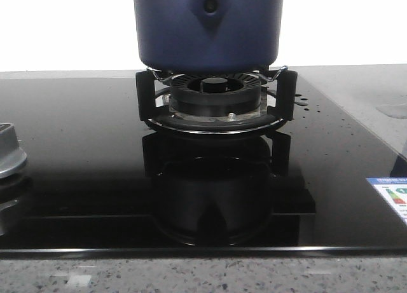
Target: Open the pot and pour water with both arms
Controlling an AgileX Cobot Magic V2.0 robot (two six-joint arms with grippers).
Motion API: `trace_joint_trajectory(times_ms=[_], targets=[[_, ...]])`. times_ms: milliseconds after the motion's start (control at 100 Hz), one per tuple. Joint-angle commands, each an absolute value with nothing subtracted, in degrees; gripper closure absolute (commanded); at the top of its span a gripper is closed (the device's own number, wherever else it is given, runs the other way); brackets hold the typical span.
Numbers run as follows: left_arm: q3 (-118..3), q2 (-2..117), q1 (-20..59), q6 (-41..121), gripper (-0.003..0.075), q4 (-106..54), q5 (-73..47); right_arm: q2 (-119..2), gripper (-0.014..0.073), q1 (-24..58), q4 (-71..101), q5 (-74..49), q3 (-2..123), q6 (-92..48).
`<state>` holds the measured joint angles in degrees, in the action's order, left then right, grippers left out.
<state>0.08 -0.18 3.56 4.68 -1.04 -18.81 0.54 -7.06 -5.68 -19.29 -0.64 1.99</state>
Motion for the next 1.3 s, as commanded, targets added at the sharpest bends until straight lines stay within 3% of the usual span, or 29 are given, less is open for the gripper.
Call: trace_joint_trajectory(times_ms=[0,910,1290], targets=[[2.7,-1.9,3.6,4.1,0.0741,-1.7,-16.2,1.7,0.0658,-7.3,-5.9,-18.4,-2.3,1.6],[2.7,-1.9,3.6,4.1,0.0741,0.0,-15.4,1.7,0.0658,-7.3,-6.3,-17.7,-2.3,1.6],[2.7,-1.9,3.6,4.2,0.0741,0.0,-14.4,1.7,0.0658,-7.3,-0.8,7.1,-2.3,3.4]])
